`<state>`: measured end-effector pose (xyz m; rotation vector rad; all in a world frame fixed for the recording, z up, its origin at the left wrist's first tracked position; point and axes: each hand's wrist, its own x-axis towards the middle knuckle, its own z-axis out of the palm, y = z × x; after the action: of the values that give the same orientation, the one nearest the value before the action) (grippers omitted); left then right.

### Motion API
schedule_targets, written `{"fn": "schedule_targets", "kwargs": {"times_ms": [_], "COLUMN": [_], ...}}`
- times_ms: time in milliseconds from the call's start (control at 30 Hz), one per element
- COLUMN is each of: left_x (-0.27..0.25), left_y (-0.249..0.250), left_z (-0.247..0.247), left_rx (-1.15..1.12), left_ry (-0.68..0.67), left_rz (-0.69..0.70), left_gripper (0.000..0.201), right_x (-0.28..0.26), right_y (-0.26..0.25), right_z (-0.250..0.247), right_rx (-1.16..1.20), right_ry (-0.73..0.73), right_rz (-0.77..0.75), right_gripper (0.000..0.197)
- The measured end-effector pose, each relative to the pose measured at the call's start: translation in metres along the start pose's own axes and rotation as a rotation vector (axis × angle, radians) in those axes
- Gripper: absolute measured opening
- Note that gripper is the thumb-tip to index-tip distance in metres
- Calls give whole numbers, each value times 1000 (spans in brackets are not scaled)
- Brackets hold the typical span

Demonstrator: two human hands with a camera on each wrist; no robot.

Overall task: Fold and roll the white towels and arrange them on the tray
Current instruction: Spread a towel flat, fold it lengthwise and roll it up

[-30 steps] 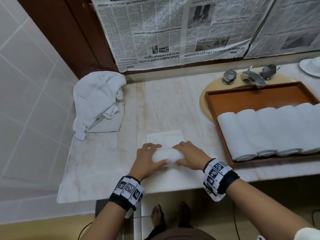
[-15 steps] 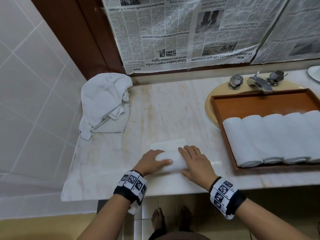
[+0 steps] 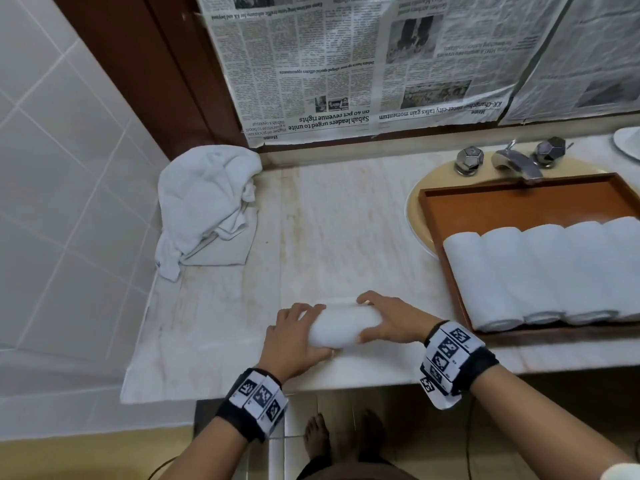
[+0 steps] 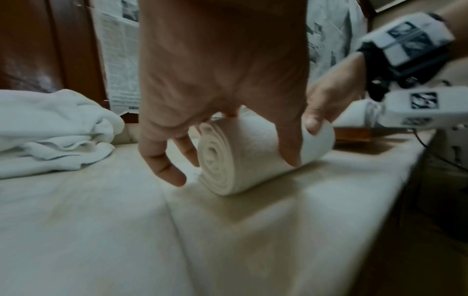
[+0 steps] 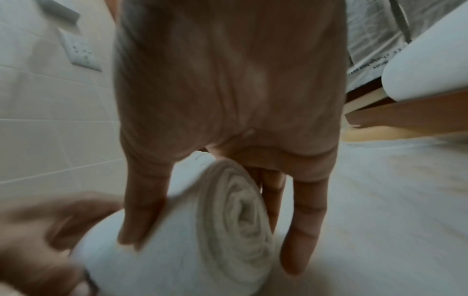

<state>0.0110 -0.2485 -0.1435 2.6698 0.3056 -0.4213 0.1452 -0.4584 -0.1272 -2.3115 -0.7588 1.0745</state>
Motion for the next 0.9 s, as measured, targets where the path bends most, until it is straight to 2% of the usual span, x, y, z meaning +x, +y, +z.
{"fn": "schedule_targets", "kwargs": {"times_ms": [100,200,300,400,533,667,767,900], "left_x": [14,26,39,51,54,46,41,39], "left_y": [1,3,9,17,21,22,16,15], "left_z": [-16,-26,-40,-53,-60,-58,-51,-50], "left_rx": [-10,-38,21,14,-37,-48,-50,-55], "left_ry": [-123,-232,-318,-396,-481,-604,-620,-567], "left_rz": [-4,-44,-69,-70,-140,-101,-54,29], "left_gripper": [86,91,91,68,81,66,66,64], "right_x": [-6,-4,2,5,2,-4,-10,-21], "right_y": [1,0,-10,-21,-22,-16,-13,-13], "right_z": [5,3,-10,-21,-23,-14,-7,-10], "right_rx": [-80,-94,-112,-50,-23,-35,4,40], "right_ry": [73,90,48,-10,-50,-79,-71,-35], "right_rz": [-28,6,44,76,124,139,153,177], "right_gripper": [70,77,72,62,70,65,58,57]}}
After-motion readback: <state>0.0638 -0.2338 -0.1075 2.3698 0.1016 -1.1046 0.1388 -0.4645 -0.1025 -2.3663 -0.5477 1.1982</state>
